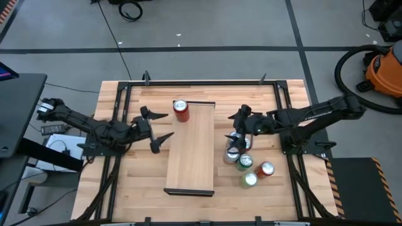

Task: Place canned beverage on shelf
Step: Put the blue soda can on the shelf

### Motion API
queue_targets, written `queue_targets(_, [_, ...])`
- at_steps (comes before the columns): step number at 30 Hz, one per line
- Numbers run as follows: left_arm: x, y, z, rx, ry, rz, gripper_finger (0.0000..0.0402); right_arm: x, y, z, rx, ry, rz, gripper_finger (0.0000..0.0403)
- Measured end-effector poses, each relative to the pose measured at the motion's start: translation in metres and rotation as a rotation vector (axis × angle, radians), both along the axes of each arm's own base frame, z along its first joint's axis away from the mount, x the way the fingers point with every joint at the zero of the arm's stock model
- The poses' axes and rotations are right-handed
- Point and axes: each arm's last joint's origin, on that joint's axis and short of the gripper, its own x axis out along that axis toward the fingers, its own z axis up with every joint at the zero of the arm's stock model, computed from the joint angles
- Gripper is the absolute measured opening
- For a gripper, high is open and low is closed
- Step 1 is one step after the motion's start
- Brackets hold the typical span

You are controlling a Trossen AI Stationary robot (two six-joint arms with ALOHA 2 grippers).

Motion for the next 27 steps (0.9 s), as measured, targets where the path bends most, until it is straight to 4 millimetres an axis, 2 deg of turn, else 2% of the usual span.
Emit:
queue_targets(8, [0.000,-0.001,0.001,-0.004,-0.011,-0.003,0.0389,0.012,0.000,-0.001,0.035,0.259,0.084,0.0395])
queue_targets(13, [0.000,0.000,0.001,-0.004,-0.010,0.001,0.0389,0.025,-0.005,-0.013,0.051,0.410,0.107,0.0385])
queue_targets(20, [0.000,0.000,0.001,-0.006,-0.010,0.003,0.0389,0.037,-0.010,-0.028,0.075,0.515,0.132,0.0381])
queue_targets(27, [0.000,0.000,0.000,-0.006,-0.006,0.002,0.0389,0.035,-0.020,-0.027,0.131,0.520,0.112,0.0366])
